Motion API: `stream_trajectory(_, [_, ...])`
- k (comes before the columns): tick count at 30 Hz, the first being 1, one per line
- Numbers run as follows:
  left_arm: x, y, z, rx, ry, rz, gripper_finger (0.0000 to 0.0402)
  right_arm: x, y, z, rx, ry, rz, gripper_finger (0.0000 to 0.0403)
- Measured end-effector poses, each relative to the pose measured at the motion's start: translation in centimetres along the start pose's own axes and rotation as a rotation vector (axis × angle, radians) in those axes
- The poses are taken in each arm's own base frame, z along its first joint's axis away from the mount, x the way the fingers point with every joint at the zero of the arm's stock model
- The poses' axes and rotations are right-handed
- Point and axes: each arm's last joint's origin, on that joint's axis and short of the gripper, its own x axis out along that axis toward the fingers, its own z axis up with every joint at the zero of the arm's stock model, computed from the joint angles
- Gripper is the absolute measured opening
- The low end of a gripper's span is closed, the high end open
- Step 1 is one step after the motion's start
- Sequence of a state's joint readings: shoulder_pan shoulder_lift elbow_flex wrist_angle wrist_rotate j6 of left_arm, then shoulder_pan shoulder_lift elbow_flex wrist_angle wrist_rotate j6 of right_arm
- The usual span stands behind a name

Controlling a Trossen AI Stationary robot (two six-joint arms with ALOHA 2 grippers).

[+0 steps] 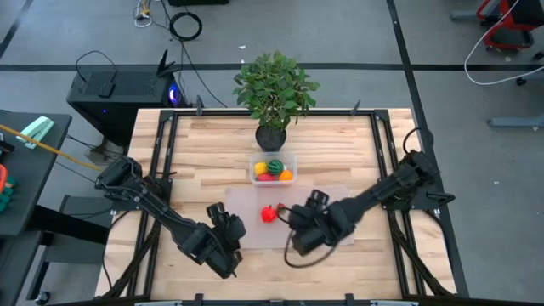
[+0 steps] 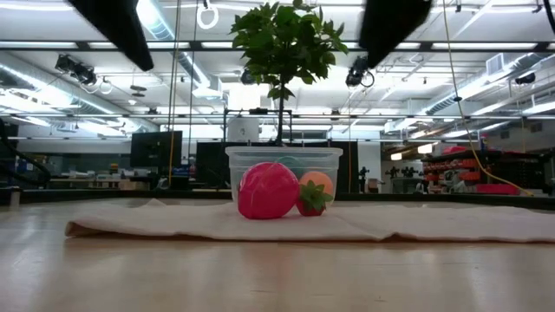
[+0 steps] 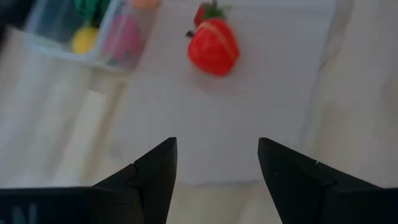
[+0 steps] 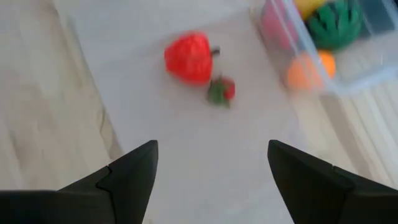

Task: Pick and placing Produce into tupperware
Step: Put the apple into the transparent bin

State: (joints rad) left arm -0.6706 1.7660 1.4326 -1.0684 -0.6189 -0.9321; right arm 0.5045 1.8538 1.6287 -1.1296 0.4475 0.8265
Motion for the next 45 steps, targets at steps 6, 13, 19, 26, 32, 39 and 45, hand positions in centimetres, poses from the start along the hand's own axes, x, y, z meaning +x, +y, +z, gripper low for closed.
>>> stream_trajectory(6, [0.7, -0.9, 2.2, -0.314, -0.063, -0.164, 0.0231, -2.3, 1.5, -4.1, 0.020, 0.071, -0.061, 0.0305])
stream_trajectory(13, [1.8, -0.4, 4.5, -0.523, -0.112, -0.219, 0.0231, -5.5, 3.1, -9.8, -0.005, 0.104, -0.113, 0.0305])
stream_trajectory(19, [4.7, -0.1, 5.2, -0.651, -0.039, -0.194, 0.0235, -8.6, 3.8, -15.3, -0.052, 0.085, -0.140, 0.0306])
stream_trajectory(26, [7.9, -1.0, 6.6, -0.748, -0.002, -0.311, 0.0253, -11.5, 4.2, -21.6, -0.036, 0.027, -0.072, 0.0305])
stream_trajectory(32, [8.6, -0.5, 8.1, -0.744, -0.068, -0.355, 0.0244, -12.9, 3.7, -25.7, 0.043, 0.000, -0.034, 0.0305])
stream_trajectory(39, [8.8, 0.3, 9.2, -0.740, -0.013, -0.469, 0.0214, -12.7, 3.4, -26.6, 0.060, 0.050, -0.061, 0.0304])
stream_trajectory(45, [8.7, 0.1, 9.1, -0.742, 0.000, -0.485, 0.0213, -12.4, 3.5, -26.2, 0.065, 0.053, -0.062, 0.0304])
